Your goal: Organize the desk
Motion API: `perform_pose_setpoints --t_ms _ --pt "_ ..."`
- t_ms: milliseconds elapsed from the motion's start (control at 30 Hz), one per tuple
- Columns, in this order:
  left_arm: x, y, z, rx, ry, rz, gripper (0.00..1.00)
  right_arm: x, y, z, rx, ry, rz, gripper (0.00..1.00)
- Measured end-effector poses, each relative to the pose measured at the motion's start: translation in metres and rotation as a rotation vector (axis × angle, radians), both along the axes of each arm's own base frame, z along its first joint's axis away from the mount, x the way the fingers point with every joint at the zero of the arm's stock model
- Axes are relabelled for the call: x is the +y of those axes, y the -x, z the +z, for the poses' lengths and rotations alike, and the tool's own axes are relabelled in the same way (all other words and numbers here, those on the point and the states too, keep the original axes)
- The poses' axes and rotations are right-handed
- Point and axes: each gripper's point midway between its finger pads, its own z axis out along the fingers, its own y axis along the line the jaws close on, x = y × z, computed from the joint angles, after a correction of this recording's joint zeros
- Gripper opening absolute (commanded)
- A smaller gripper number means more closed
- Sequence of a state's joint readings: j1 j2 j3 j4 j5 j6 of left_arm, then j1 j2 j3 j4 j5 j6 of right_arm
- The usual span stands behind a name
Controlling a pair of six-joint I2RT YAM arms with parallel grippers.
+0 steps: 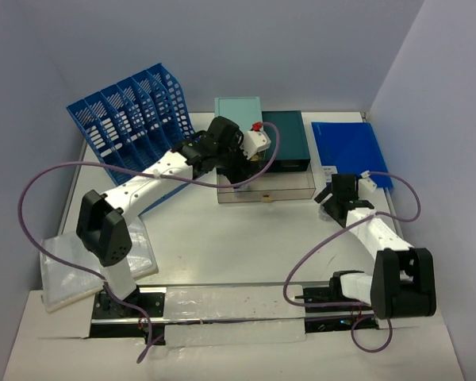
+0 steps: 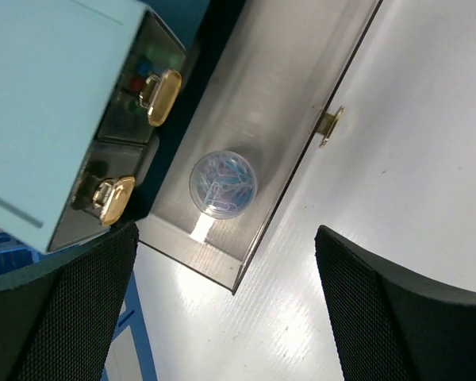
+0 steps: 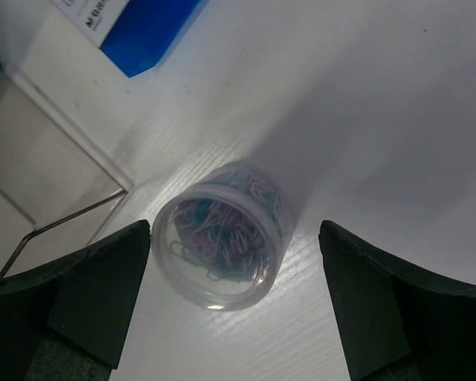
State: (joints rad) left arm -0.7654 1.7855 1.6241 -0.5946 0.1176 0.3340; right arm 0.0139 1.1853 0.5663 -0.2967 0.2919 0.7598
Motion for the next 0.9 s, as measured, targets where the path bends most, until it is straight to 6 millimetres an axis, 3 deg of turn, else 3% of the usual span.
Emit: perform_pose_setpoints --t_ms 67,200,333,500,633,800,900 --pt "0.001 0.004 0.014 -0.013 0.028 -0.004 0.98 0.000 -0.001 -0.011 0.033 -0.002 -0.002 0.88" --pt "0.007 0.014 0.030 -0.028 0.060 -0.012 0.98 0.001 0.001 -0.029 0.089 -0.006 -0.002 0.72" --pt "0.019 0.028 0.035 -0.035 0.068 -0.016 0.98 0.001 -0.005 -0.025 0.056 -0.010 -0.008 0.57" --pt "0.053 0.052 0.028 -0.064 0.039 0.006 0.99 0.000 -0.002 -0.015 0.010 -0.007 -0.013 0.37" --pt "0.086 0.065 0.017 -0.117 -0.011 0.034 0.99 -0.006 -0.001 0.013 -0.078 0.019 -0.027 0.22" --pt "0.127 0.069 0.005 -0.177 -0.085 0.100 0.99 -0.013 -0.002 0.059 -0.198 0.071 -0.021 0.16" --pt "0.148 0.069 0.001 -0.192 -0.097 0.147 0.99 -0.015 -0.011 0.096 -0.268 0.095 -0.004 0.09"
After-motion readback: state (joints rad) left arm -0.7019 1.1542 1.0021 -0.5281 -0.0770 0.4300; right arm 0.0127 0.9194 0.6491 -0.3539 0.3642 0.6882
